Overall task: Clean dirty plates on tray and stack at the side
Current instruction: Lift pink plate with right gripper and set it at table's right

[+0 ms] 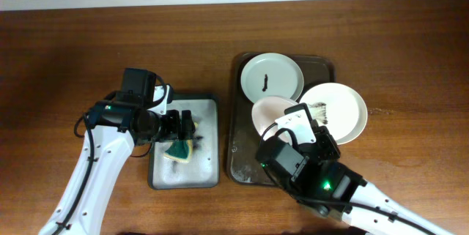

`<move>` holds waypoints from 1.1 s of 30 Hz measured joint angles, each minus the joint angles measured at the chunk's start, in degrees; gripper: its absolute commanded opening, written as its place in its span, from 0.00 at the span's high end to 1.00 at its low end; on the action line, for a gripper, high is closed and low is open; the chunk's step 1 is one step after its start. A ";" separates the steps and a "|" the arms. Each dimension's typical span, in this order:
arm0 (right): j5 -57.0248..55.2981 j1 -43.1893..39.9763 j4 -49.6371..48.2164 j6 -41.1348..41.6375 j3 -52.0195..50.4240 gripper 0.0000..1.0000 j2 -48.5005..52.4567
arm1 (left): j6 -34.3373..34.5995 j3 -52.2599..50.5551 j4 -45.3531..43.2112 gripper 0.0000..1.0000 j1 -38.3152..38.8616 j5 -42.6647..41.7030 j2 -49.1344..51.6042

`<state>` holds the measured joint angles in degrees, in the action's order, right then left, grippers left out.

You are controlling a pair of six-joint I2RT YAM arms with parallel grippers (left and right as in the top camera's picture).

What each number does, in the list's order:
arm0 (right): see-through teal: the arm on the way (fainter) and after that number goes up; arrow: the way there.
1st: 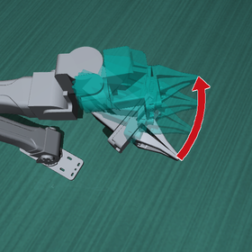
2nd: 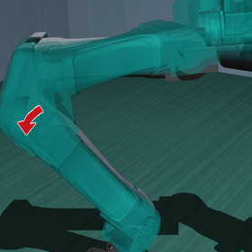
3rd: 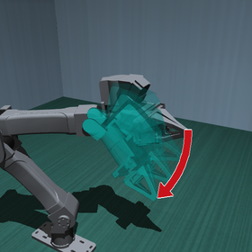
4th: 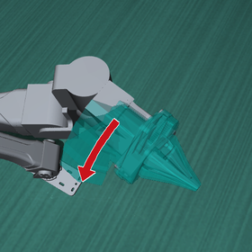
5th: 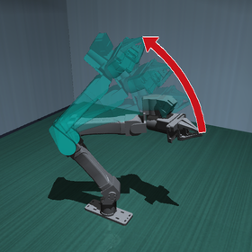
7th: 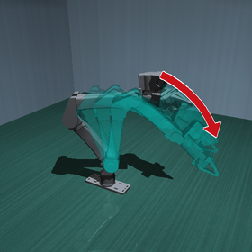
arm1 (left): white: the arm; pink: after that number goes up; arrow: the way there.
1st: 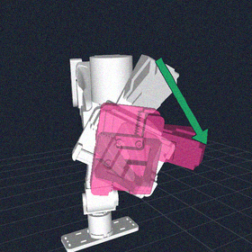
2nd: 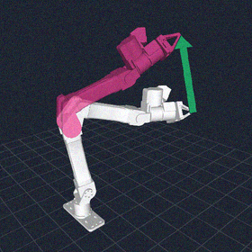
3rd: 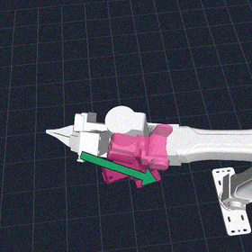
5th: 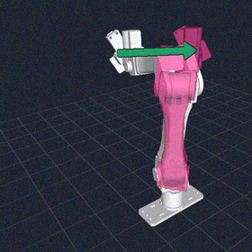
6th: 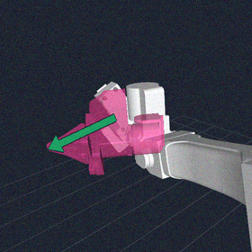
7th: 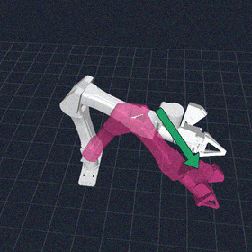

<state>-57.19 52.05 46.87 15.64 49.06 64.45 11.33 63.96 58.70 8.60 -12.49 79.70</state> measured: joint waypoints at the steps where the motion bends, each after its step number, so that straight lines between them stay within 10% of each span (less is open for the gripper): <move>1: -2.80 1.75 -0.02 -0.39 0.00 0.96 -0.02 | 0.00 0.00 0.00 0.00 0.00 0.00 0.00; 33: -19.93 10.95 -5.79 -17.77 2.01 0.96 -0.04 | 0.00 0.00 0.04 0.00 0.00 -0.02 0.00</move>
<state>-77.12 63.00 41.08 -2.13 51.07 64.40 11.33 63.96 58.74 8.60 -12.51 79.70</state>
